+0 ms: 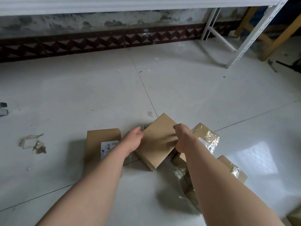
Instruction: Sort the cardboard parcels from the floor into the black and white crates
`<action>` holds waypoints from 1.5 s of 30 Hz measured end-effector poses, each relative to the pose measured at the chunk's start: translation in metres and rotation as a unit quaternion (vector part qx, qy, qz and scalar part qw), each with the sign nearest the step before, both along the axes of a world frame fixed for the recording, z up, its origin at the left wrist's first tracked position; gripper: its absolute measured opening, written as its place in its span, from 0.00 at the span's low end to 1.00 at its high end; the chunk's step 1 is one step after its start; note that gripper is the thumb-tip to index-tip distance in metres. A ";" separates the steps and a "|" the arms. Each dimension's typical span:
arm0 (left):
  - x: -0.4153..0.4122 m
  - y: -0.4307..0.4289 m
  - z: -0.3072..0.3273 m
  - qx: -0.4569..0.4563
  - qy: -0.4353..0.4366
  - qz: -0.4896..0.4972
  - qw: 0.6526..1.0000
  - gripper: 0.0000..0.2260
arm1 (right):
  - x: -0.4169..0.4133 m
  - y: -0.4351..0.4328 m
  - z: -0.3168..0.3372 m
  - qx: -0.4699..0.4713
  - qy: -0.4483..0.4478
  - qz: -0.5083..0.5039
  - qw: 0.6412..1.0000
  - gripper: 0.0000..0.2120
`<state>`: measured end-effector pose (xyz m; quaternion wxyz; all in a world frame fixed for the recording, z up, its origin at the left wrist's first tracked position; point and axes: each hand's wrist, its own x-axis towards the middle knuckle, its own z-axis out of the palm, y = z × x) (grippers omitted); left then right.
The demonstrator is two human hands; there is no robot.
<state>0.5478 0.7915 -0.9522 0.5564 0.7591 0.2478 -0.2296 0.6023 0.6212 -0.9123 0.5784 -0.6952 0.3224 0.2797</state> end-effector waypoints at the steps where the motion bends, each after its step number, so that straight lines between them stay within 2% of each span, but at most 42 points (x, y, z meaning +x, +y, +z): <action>1: 0.000 0.002 -0.004 0.004 0.013 0.001 1.000 0.22 | 0.000 -0.001 -0.002 -0.011 0.012 -0.008 1.000 0.09; 5: -0.005 0.011 -0.016 -0.025 0.032 0.017 0.999 0.21 | -0.004 0.002 -0.010 0.051 0.064 -0.033 0.996 0.03; 7: -0.003 0.017 -0.023 -0.049 0.020 0.064 0.997 0.21 | -0.005 0.003 -0.013 0.062 0.083 -0.020 0.994 0.09; 9: 0.003 0.021 -0.023 -0.081 -0.006 0.138 0.987 0.16 | 0.000 0.002 -0.007 0.074 0.077 -0.028 0.994 0.16; 13: 0.016 0.024 0.019 -0.124 -0.088 0.234 0.960 0.07 | 0.016 -0.006 0.014 0.151 0.034 -0.073 0.985 0.27; 16: 0.022 0.031 0.039 -0.145 -0.123 0.245 0.951 0.14 | 0.020 -0.011 0.030 0.170 -0.024 -0.073 0.983 0.28; 19: 0.017 0.032 0.051 -0.140 -0.124 0.257 0.948 0.17 | 0.010 -0.014 0.030 0.154 -0.041 -0.053 0.986 0.27; 24: -0.025 0.020 0.027 -0.140 -0.043 0.228 0.962 0.21 | -0.034 -0.021 -0.006 0.103 -0.005 0.001 0.995 0.32; 28: -0.049 0.018 0.004 -0.143 0.032 0.207 0.967 0.27 | -0.063 -0.023 -0.030 0.121 0.036 0.018 0.992 0.35; 31: -0.056 0.011 0.005 -0.139 0.049 0.193 0.970 0.20 | -0.070 -0.024 -0.035 0.123 0.042 0.013 0.991 0.36; 35: -0.059 0.013 -0.004 -0.125 0.053 0.187 0.973 0.19 | -0.072 -0.021 -0.043 0.145 0.039 -0.017 0.989 0.35; 37: -0.059 0.014 -0.005 -0.127 0.049 0.195 0.971 0.19 | -0.072 -0.020 -0.042 0.157 0.009 -0.024 0.987 0.33; 40: -0.053 0.023 0.006 -0.153 0.021 0.246 0.957 0.19 | -0.065 -0.013 -0.023 0.199 -0.052 -0.056 0.977 0.28; 42: -0.046 0.037 0.020 -0.156 -0.008 0.296 0.942 0.19 | -0.057 -0.003 -0.008 0.219 -0.084 -0.061 0.970 0.28; 45: -0.039 0.067 0.046 -0.075 -0.069 0.361 0.927 0.17 | -0.052 0.023 0.009 0.239 -0.091 -0.048 0.966 0.26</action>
